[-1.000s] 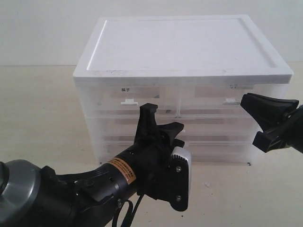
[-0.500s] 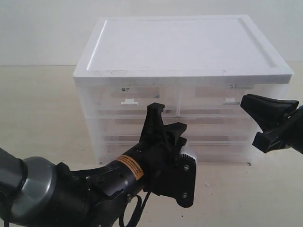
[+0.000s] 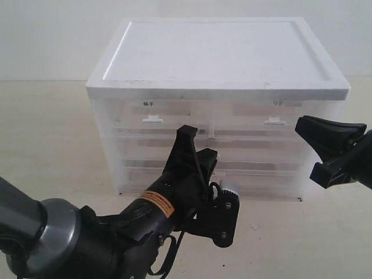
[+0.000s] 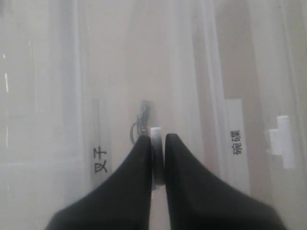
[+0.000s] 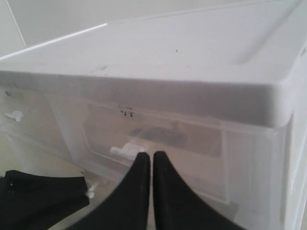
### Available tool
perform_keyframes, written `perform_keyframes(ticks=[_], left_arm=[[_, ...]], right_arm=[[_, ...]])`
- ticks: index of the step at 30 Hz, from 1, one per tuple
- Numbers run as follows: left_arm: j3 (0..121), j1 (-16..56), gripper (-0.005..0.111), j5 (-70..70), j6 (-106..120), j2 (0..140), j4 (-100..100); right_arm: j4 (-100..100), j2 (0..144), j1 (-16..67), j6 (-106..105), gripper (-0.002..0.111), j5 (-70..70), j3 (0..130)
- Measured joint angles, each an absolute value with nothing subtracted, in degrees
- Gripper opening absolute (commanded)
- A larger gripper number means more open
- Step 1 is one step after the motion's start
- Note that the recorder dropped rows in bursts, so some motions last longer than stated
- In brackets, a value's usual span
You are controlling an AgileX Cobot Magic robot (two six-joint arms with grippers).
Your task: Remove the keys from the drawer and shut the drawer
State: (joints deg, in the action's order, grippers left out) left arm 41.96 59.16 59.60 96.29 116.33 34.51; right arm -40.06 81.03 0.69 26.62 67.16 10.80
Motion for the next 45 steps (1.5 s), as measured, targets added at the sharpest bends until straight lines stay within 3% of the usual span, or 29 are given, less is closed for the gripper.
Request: perform_keyframes(ticks=[25, 33, 45], left_arm=[[41.98, 74.1, 0.004, 63.21, 105.04, 116.45, 53.57], [41.98, 74.91, 0.005, 69.0, 102.06, 116.45, 55.32], [41.98, 76.86, 0.049, 69.14, 83.42, 115.47, 55.1]], right_arm=[[-38.56, 81.03, 0.69, 26.17, 0.0, 67.16, 10.8], [-38.56, 81.03, 0.69, 26.17, 0.0, 66.77, 10.8], [-38.56, 81.03, 0.69, 26.17, 0.0, 66.2, 10.8]])
